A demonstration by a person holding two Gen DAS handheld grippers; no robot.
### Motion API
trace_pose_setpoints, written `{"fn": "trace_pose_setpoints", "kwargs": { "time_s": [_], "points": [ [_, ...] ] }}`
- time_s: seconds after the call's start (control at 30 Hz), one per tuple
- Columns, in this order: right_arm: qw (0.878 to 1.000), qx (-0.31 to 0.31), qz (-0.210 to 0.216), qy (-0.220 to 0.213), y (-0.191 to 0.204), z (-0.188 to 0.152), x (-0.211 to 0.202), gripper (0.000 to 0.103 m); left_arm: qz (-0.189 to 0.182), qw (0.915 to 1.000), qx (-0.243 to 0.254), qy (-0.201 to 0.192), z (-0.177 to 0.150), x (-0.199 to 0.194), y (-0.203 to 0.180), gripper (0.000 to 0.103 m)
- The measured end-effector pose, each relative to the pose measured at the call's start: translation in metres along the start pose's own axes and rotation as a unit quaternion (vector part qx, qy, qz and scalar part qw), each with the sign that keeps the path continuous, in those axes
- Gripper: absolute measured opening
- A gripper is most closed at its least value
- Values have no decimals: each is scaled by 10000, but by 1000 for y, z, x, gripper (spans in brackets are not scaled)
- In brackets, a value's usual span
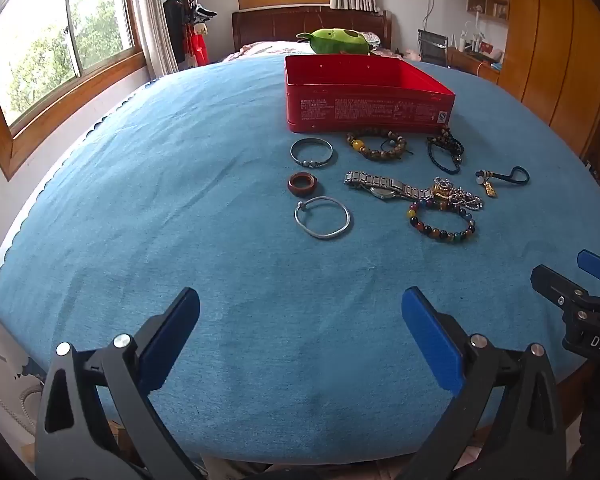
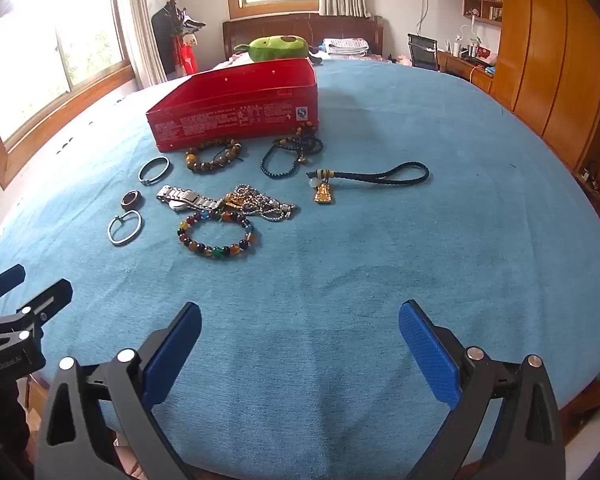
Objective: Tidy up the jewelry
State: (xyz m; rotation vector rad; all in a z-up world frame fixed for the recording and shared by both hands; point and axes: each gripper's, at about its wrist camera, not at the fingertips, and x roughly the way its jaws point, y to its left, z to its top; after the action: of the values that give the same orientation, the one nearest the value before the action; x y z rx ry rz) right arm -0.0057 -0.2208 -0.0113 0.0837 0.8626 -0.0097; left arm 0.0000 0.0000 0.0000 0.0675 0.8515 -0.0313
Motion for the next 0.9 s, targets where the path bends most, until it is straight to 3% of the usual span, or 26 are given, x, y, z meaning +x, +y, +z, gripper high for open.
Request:
{"fn": "trace_pose_setpoints", "kwargs": {
  "time_s": [0.9],
  "points": [
    [10000, -21, 21, 24, 1, 0, 1, 99, 4, 10000, 3, -2, 0, 0, 0, 100]
  ]
}}
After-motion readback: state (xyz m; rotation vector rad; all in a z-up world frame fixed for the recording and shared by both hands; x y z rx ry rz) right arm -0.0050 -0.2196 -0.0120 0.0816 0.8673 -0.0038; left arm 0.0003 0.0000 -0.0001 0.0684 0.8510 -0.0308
